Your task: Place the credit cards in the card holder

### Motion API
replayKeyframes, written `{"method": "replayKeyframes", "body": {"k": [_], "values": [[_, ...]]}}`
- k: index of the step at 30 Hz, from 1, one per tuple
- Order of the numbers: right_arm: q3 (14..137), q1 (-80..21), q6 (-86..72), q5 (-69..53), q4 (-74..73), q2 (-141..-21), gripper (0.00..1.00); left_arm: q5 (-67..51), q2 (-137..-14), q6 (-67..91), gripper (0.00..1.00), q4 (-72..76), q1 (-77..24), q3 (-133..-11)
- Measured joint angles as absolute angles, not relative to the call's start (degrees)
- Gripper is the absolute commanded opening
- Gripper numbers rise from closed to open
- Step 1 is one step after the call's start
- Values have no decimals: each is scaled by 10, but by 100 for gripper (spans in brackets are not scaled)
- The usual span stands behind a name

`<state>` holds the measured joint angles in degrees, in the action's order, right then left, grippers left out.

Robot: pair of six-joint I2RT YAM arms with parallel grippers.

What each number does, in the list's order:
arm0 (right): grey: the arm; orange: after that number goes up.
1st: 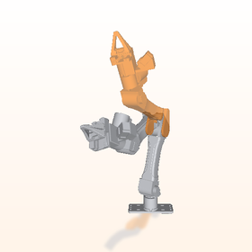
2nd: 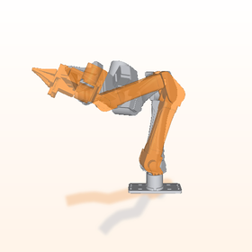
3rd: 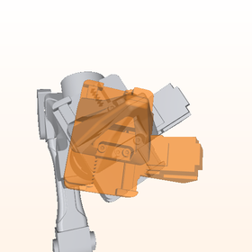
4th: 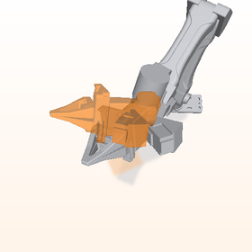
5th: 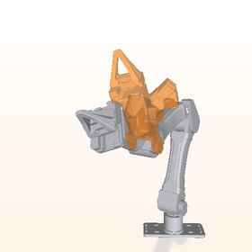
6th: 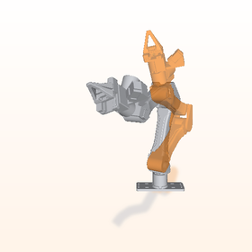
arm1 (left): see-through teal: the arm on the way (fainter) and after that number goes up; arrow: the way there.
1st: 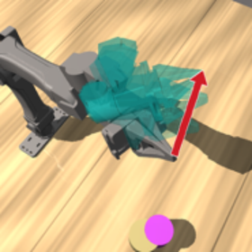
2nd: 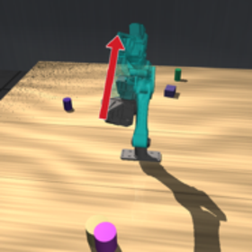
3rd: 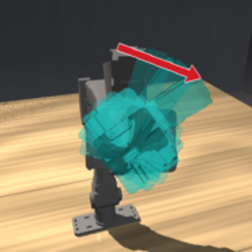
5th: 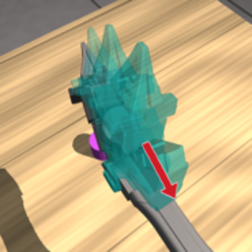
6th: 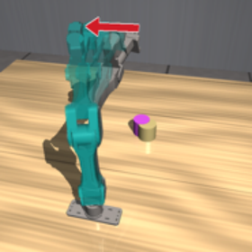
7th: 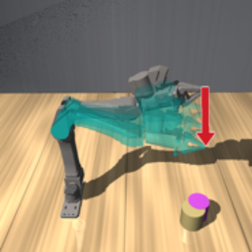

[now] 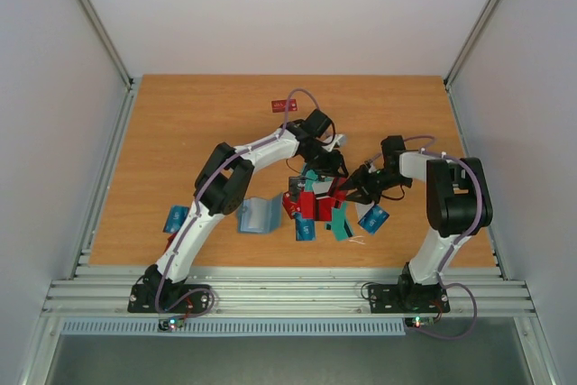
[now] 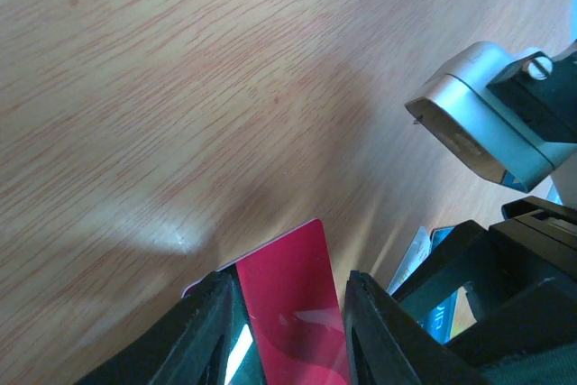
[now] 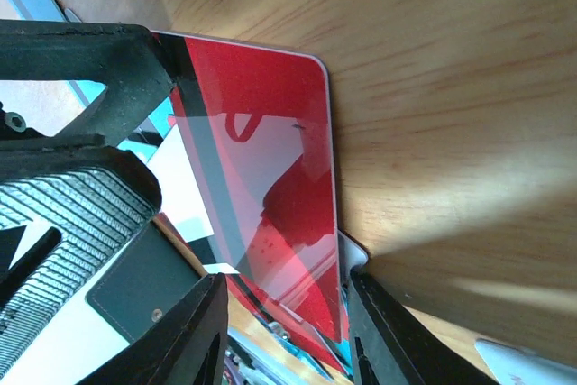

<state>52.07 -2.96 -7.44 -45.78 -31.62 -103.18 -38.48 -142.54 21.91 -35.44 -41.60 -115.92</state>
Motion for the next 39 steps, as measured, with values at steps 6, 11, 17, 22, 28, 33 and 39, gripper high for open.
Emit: {"method": "replayKeyframes", "body": {"k": [6, 11, 17, 22, 28, 33, 39], "values": [[520, -30, -86, -467, -306, -1037, 37, -395, -1423, 227, 37, -335, -414, -1146], [515, -29, -96, -479, -290, -1039, 35, -398, -1418, 237, 37, -316, -414, -1131], [510, -29, -107, -486, -272, -1041, 27, -406, -1409, 249, 37, -289, -412, -1107], [509, -29, -115, -487, -259, -1043, 25, -414, -1403, 258, 37, -268, -411, -1089], [506, -29, -126, -489, -239, -1044, 25, -430, -1391, 281, 37, -232, -411, -1055], [506, -29, -128, -488, -238, -1044, 26, -427, -1380, 297, 42, -226, -410, -1040], [506, -29, -127, -483, -238, -1044, 26, -413, -1361, 301, 49, -277, -403, -1040]]}}
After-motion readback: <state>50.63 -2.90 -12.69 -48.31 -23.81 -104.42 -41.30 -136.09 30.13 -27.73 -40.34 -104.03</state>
